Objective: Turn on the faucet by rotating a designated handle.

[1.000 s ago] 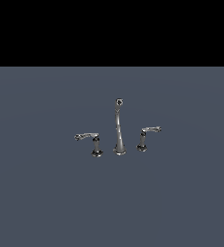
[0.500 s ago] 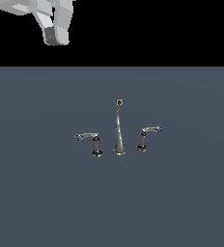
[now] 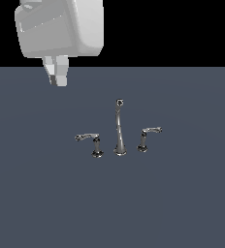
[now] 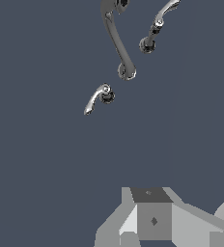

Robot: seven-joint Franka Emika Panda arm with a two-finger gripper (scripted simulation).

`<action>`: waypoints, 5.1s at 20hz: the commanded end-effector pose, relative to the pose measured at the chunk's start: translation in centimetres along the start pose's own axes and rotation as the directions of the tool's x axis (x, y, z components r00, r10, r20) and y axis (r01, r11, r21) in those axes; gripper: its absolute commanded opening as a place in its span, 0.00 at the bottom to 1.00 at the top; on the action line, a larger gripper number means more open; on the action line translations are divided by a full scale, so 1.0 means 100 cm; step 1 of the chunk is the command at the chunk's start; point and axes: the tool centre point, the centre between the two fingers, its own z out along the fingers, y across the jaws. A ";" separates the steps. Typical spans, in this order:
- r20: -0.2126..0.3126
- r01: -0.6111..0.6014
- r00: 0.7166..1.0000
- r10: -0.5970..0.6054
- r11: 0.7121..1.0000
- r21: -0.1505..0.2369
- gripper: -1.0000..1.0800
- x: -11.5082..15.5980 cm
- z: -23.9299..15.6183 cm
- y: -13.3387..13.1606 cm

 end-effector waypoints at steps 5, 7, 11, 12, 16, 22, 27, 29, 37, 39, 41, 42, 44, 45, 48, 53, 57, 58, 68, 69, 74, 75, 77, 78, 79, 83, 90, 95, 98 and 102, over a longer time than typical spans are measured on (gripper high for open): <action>-0.003 -0.130 0.991 0.130 0.991 0.006 0.00 0.013 0.035 -0.024; -0.004 -0.167 0.986 0.167 0.986 0.008 0.00 0.018 0.045 -0.031; -0.005 -0.236 0.972 0.236 0.972 0.011 0.00 0.028 0.064 -0.042; -0.006 -0.253 0.968 0.253 0.968 0.011 0.00 0.030 0.069 -0.045; -0.008 -0.316 0.949 0.316 0.949 0.013 0.00 0.040 0.087 -0.055; -0.012 -0.408 0.913 0.408 0.913 0.015 0.00 0.057 0.113 -0.069; -0.017 -0.485 0.874 0.485 0.875 0.017 0.00 0.073 0.136 -0.079; -0.018 -0.512 0.858 0.513 0.859 0.017 0.00 0.079 0.144 -0.082; -0.024 -0.599 0.800 0.599 0.801 0.020 0.00 0.101 0.171 -0.092; -0.025 -0.613 0.790 0.613 0.790 0.020 0.00 0.105 0.175 -0.093; -0.025 -0.623 0.781 0.624 0.782 0.021 0.00 0.108 0.178 -0.094; -0.025 -0.628 0.778 0.628 0.778 0.021 0.00 0.109 0.180 -0.094; -0.025 -0.633 0.774 0.633 0.774 0.021 0.00 0.111 0.181 -0.095; -0.024 -0.634 0.772 0.635 0.773 0.022 0.00 0.111 0.181 -0.095; -0.024 -0.635 0.772 0.635 0.773 0.022 0.00 0.111 0.181 -0.095; -0.024 -0.634 0.773 0.634 0.773 0.021 0.00 0.101 0.182 -0.090; -0.024 -0.634 0.772 0.635 0.773 0.022 0.00 0.088 0.182 -0.084; -0.024 -0.634 0.772 0.635 0.773 0.022 0.00 0.085 0.182 -0.082; -0.022 -0.632 0.774 0.633 0.774 0.027 0.00 0.069 0.183 -0.068; -0.022 -0.633 0.774 0.633 0.774 0.027 0.00 0.068 0.183 -0.065; -0.023 -0.634 0.773 0.634 0.773 0.024 0.00 0.061 0.183 -0.048; -0.023 -0.634 0.773 0.634 0.773 0.024 0.00 0.060 0.183 -0.045; -0.023 -0.634 0.773 0.635 0.773 0.023 0.00 0.057 0.183 -0.038; -0.023 -0.634 0.772 0.635 0.773 0.023 0.00 0.056 0.183 -0.035; -0.024 -0.634 0.772 0.635 0.773 0.022 0.00 0.054 0.183 -0.031; -0.021 -0.623 0.781 0.624 0.782 0.024 0.00 0.053 0.183 -0.032; -0.023 -0.631 0.775 0.631 0.776 0.023 0.00 0.068 0.183 -0.002; -0.019 -0.600 0.799 0.600 0.800 0.023 0.00 0.057 0.183 -0.006; -0.020 -0.609 0.793 0.610 0.793 0.022 0.00 0.074 0.183 0.002; -0.022 -0.621 0.783 0.621 0.783 0.022 0.00 0.096 0.182 0.014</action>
